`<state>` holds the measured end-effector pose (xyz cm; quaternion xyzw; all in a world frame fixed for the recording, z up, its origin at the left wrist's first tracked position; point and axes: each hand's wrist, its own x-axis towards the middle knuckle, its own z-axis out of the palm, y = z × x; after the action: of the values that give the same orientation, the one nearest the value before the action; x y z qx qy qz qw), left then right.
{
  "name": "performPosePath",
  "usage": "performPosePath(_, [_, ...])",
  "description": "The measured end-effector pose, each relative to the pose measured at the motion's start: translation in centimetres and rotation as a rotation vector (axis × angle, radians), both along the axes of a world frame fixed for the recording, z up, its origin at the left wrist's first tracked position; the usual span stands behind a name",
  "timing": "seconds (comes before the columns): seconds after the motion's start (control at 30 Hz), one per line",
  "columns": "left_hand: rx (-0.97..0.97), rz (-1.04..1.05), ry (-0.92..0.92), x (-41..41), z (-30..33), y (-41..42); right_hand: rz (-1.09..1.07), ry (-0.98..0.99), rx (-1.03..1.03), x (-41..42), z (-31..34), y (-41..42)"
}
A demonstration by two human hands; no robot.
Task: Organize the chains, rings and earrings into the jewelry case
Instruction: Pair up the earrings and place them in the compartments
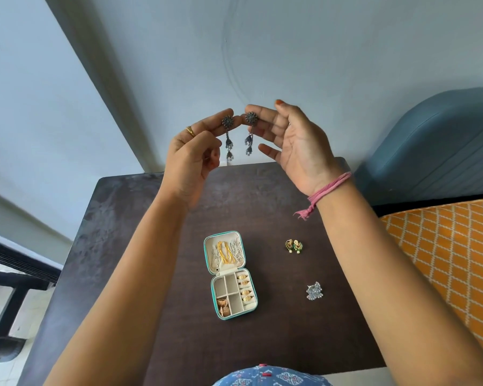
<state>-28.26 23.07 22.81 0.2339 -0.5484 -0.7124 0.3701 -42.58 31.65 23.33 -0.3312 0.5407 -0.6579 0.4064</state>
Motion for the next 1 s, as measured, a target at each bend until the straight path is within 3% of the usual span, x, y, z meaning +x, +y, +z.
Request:
performPosePath(0.33, [-0.109, 0.050, -0.151, 1.8, -4.8, -1.3, -0.039, 0.085, 0.055, 1.6, -4.8, -1.0])
performPosePath(0.63, [-0.230, 0.003, -0.398, 5.3, -13.9, -0.4, -0.008, 0.327, 0.131, 3.9, -13.6, -1.2])
performPosePath(1.0, [-0.145, -0.012, -0.649, 9.3, -23.0, 3.0, 0.014, 0.354, 0.323, 6.4, -19.9, 0.9])
